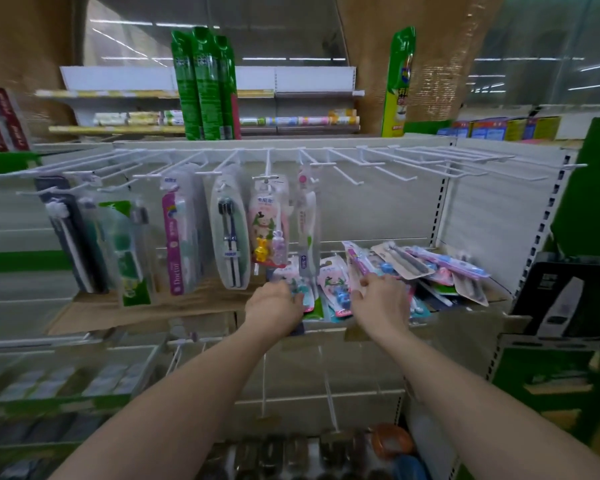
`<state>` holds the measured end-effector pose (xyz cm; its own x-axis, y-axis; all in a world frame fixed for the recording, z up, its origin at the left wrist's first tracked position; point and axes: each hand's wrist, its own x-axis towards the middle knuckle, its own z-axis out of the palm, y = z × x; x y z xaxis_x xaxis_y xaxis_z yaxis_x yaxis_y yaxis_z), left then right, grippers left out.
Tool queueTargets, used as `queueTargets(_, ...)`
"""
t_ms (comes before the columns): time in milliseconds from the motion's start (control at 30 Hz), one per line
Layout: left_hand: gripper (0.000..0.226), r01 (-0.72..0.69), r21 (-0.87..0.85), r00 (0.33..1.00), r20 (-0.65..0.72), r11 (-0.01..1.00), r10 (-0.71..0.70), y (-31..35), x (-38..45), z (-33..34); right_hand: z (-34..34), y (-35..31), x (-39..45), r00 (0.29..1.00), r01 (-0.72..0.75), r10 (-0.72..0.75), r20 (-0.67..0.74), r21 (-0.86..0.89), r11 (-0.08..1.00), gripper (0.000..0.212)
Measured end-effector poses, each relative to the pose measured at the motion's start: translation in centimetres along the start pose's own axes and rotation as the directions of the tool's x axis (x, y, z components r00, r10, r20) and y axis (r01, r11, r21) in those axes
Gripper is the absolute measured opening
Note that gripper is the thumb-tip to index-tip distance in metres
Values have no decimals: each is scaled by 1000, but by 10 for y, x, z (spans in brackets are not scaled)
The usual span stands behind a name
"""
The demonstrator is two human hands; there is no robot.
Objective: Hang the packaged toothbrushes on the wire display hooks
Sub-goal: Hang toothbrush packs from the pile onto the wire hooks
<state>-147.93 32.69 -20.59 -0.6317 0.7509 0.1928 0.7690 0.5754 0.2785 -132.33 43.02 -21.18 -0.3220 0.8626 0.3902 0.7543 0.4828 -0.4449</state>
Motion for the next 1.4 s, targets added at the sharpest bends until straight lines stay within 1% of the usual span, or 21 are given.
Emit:
queueTargets(67,52,67,6,997,32,998,-67,7,10,2,0,8,10,1000,-18,18,2,-85,996,38)
queueTargets(133,62,128,5,990,51,992,-128,13,17,6,2,15,18,998,-56,59,25,-112,992,40)
queueTargets(267,84,183,87,981,46,979,-187,22,23,11,9,24,24,993,-96,100,56,-61,993,44)
queueTargets(367,93,213,90,973,74,973,-220,24,24,14,10,25,30,984,-156,157,85,-17,988,45)
queueTargets(433,93,236,65,965,97,969,-242,25,25,15,10,26,34,975,-200,195,111,38,979,42)
queueTargets(500,91,264,33,957,112,964,-266,25,26,15,13,28,36,971,-213,203,123,76,974,41)
queueTargets(633,87,281,-22,952,135,959,-276,25,27,13,16,29,35,970,-225,214,114,99,969,40)
queueTargets(767,93,293,-22,946,150,956,-287,23,23,8,15,28,34,970,-240,226,95,176,955,36)
queueTargets(833,94,305,-25,941,162,952,-297,21,21,6,12,25,31,968,-245,230,101,184,952,38)
queueTargets(900,90,315,-61,937,179,947,-300,20,17,2,8,23,29,965,-255,241,101,176,951,42)
queueTargets(1033,82,295,-136,944,193,946,-267,17,9,-3,3,17,19,969,-245,242,38,193,950,48)
queueTargets(1167,88,303,-206,941,217,930,-259,9,0,-6,2,7,5,973,-223,231,-21,190,956,60)
queueTargets(1233,88,267,-200,952,210,943,-225,6,-4,-5,1,2,-2,974,-217,226,-24,198,956,58)
queueTargets(1333,96,202,-161,969,178,966,-173,-3,-11,-6,1,-5,-13,975,-219,224,1,213,952,51)
queueTargets(1400,93,186,-162,973,166,969,-159,-9,-17,-7,3,-9,-20,975,-220,221,17,223,950,48)
